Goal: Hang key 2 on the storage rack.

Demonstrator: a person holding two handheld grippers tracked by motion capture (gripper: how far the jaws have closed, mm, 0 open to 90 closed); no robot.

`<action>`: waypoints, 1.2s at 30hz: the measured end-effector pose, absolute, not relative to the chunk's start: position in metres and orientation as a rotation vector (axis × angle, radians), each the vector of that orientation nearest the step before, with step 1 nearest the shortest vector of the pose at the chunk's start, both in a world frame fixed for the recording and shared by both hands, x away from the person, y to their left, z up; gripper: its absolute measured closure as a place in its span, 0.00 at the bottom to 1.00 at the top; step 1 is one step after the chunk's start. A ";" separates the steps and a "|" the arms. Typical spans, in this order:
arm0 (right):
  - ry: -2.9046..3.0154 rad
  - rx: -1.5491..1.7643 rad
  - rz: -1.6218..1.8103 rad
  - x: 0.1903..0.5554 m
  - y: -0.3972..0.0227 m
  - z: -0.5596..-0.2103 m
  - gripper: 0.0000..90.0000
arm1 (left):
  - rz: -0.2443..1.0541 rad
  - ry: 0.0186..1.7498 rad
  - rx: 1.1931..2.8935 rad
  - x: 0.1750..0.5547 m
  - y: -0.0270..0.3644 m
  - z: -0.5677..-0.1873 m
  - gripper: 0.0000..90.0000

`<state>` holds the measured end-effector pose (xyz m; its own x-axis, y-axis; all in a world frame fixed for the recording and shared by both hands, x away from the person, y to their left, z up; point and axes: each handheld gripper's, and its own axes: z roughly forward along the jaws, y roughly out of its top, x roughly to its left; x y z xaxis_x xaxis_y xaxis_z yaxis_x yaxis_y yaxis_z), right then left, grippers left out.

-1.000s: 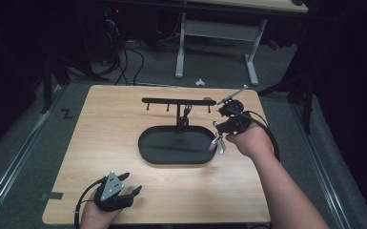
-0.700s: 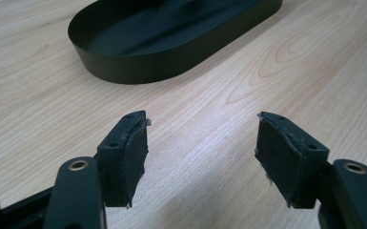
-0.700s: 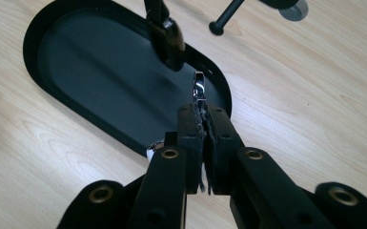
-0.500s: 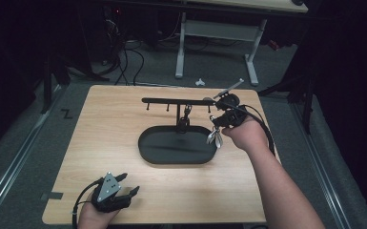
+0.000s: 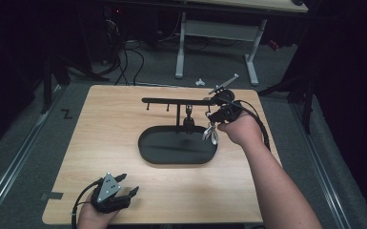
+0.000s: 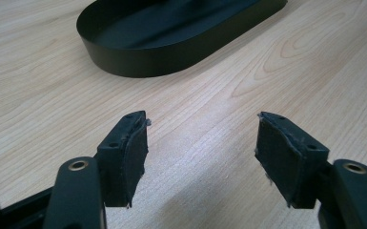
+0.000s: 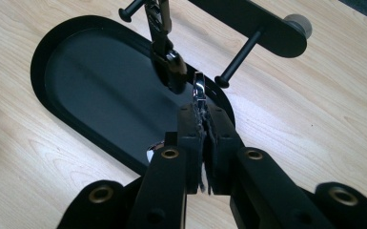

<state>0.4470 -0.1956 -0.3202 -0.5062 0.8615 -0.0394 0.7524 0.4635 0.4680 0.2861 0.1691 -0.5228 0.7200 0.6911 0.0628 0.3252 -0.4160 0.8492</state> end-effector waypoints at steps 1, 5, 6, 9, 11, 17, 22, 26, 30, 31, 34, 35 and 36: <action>2.442 1.388 0.579 0.448 -0.196 -0.320 0.96 | 0.512 0.774 2.026 0.286 0.170 -0.523 0.39; 2.438 1.391 0.587 0.451 -0.197 -0.321 0.96 | 0.511 0.775 2.027 0.286 0.170 -0.523 0.39; 2.437 1.396 0.592 0.452 -0.197 -0.321 0.96 | 0.513 0.772 2.031 0.286 0.169 -0.523 0.39; 2.436 1.409 0.594 0.453 -0.198 -0.322 0.96 | 0.513 0.769 2.033 0.286 0.169 -0.523 0.39; 2.440 1.407 0.584 0.455 -0.198 -0.323 0.96 | 0.513 0.771 2.032 0.286 0.169 -0.523 0.39; 2.431 1.419 0.594 0.458 -0.203 -0.325 0.96 | 0.513 0.775 2.030 0.286 0.169 -0.524 0.39; 2.420 1.414 0.602 0.460 -0.205 -0.325 0.96 | 0.514 0.772 2.033 0.286 0.169 -0.524 0.39; 2.414 1.401 0.592 0.461 -0.205 -0.327 0.95 | 0.512 0.774 2.032 0.286 0.170 -0.523 0.39; 2.401 1.393 0.591 0.461 -0.205 -0.329 0.94 | 0.514 0.773 2.031 0.286 0.170 -0.523 0.39; 2.400 1.390 0.588 0.461 -0.205 -0.329 0.94 | 0.513 0.774 2.031 0.286 0.170 -0.523 0.39; 2.395 1.395 0.585 0.462 -0.205 -0.331 0.94 | 0.513 0.771 2.035 0.286 0.170 -0.523 0.39; 2.395 1.389 0.584 0.462 -0.205 -0.331 0.93 | 0.516 0.771 2.031 0.286 0.170 -0.523 0.39; 2.393 1.380 0.581 0.462 -0.205 -0.332 0.93 | 0.516 0.773 2.029 0.286 0.170 -0.523 0.39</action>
<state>0.4621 -0.2051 -0.3319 -0.4834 0.8726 -0.0695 0.7436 0.4513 0.4933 0.2857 0.1697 -0.5231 0.7205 0.6904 0.0657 0.3257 -0.4205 0.8468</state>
